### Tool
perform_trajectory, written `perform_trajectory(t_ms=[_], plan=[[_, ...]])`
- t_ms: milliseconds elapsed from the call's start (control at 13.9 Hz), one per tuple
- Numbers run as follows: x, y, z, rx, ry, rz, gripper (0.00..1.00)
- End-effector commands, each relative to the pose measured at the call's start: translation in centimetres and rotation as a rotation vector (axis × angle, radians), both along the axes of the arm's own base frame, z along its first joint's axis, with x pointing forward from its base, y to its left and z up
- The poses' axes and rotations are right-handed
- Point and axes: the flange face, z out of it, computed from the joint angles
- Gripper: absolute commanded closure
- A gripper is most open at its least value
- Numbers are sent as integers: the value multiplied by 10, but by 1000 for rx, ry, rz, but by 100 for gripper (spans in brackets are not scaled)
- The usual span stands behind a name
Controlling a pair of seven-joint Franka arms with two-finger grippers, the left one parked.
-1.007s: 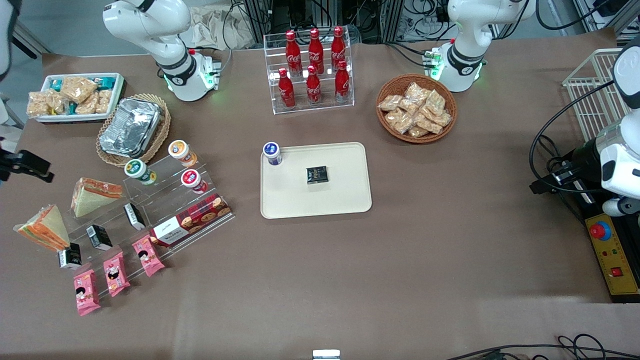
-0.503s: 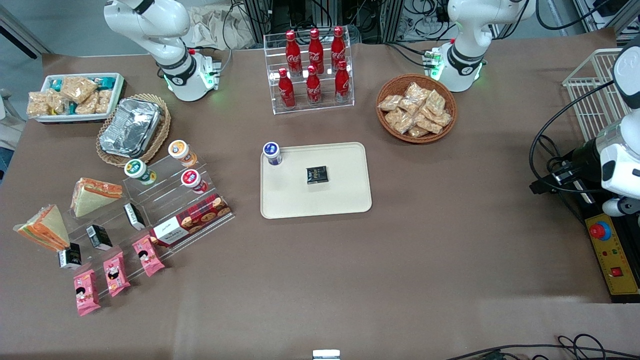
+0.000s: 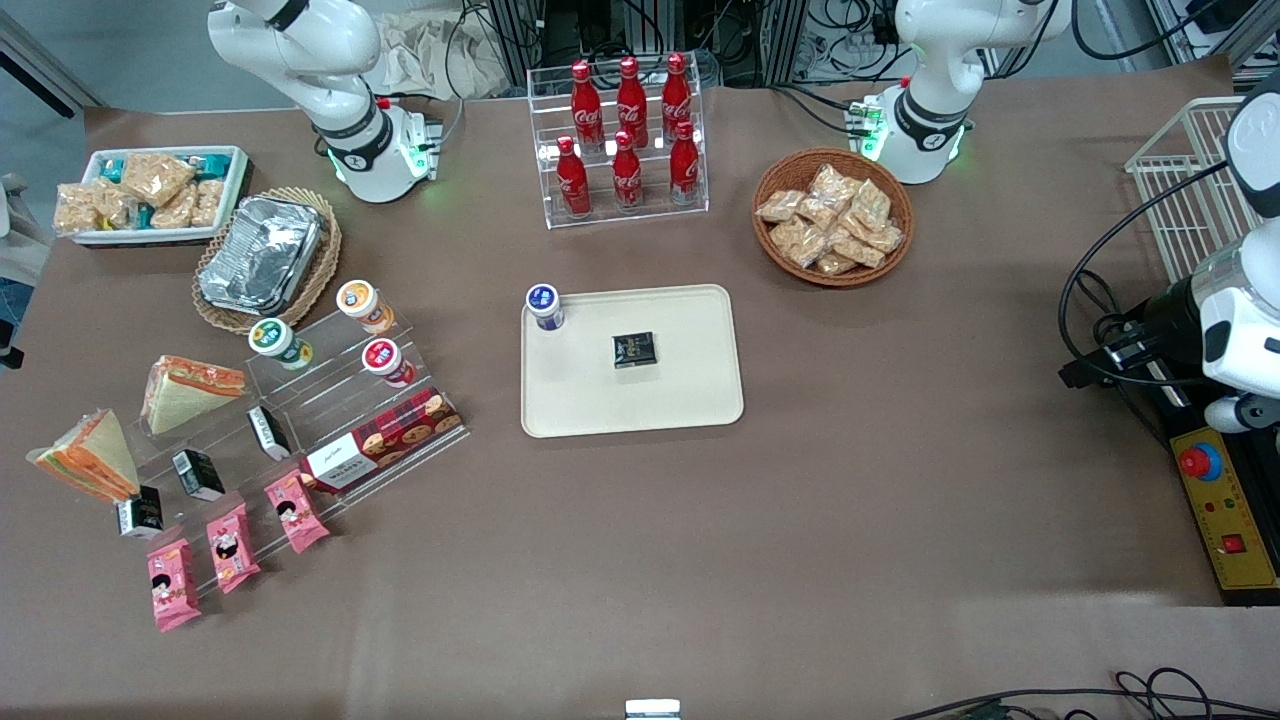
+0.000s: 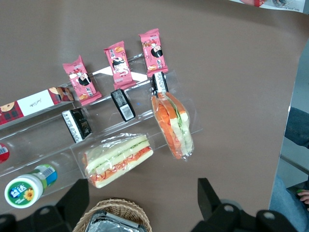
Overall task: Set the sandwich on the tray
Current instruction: 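Lower the right gripper onto the upright wrapped sandwich wedge and grasp it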
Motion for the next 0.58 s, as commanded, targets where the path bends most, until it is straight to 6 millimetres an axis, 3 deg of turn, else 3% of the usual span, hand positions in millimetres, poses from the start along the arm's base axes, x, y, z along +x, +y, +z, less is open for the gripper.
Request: perform_trajectory(t_ms=[0, 216, 359, 503], plan=[[2, -23, -12, 6, -21, -13, 0], [17, -57, -52, 31, -58, 117, 0], [28, -65, -79, 53, -84, 247, 0], [30, -77, -111, 107, -69, 244, 0]])
